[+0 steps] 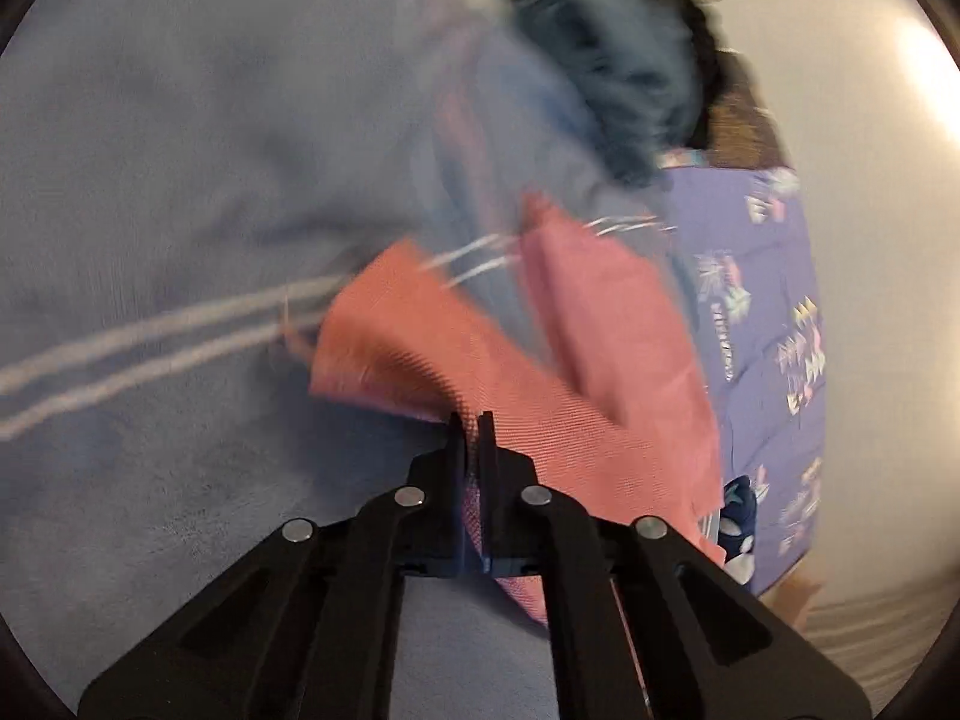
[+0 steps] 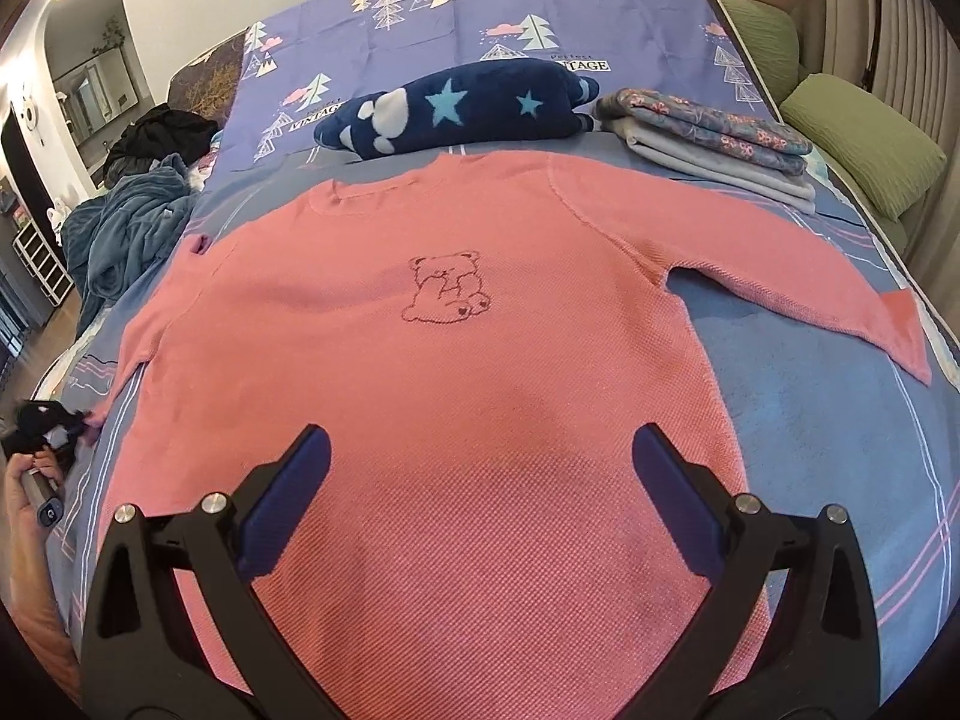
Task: Fold small clothes
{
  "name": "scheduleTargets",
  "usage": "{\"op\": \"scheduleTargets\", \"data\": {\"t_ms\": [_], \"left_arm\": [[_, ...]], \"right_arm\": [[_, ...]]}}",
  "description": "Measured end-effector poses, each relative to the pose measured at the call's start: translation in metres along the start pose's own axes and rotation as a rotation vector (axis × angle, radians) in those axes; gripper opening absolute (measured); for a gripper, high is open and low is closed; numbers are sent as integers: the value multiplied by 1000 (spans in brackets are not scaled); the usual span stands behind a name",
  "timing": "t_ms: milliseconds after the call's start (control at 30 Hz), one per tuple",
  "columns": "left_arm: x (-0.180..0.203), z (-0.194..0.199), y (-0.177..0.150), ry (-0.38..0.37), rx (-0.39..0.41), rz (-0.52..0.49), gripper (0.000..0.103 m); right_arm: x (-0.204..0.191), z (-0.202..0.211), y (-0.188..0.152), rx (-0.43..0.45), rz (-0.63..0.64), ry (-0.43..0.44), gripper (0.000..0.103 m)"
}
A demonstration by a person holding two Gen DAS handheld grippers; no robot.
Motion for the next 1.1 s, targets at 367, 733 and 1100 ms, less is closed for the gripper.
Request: {"op": "scheduleTargets", "data": {"t_ms": [367,733,1100], "left_arm": [[296,68,-121,-404,44,-687,2],[316,-13,-342,-339,-301,-1252,45],[299,-19,-358,-356,-336,-1311,54]], "right_arm": [[23,4,4,27,-45,-10,101],[68,7,10,21,-94,-50,101],[2,-47,76,-154,-37,335,53]]}}
Point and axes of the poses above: each gripper's, at about its wrist camera, not at the fingertips, and z roughly against the way its jaws point, x to its right, y to its top, the point moved 6 cm from there along -z, roughly the way its jaws point, and after that the axes turned 7 degrees about -z, right-handed, at the moved point
